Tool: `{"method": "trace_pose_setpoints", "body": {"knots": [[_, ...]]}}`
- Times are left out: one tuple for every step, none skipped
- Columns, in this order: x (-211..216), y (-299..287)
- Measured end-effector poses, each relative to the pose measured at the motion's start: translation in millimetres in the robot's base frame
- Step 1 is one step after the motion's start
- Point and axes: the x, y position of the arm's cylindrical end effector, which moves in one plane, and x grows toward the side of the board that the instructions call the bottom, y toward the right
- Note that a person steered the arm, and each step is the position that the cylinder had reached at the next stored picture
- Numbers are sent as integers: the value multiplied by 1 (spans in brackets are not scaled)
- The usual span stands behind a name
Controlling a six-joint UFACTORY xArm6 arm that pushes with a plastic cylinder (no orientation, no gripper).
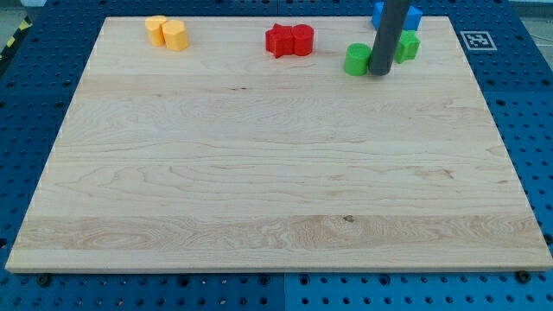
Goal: Place the green circle into the red star
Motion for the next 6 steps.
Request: {"method": "trace_pose_setpoints", "body": {"knots": [[-15,23],[-18,12],[-18,-25],[-18,-52],[-17,-66],[-16,-67]]}}
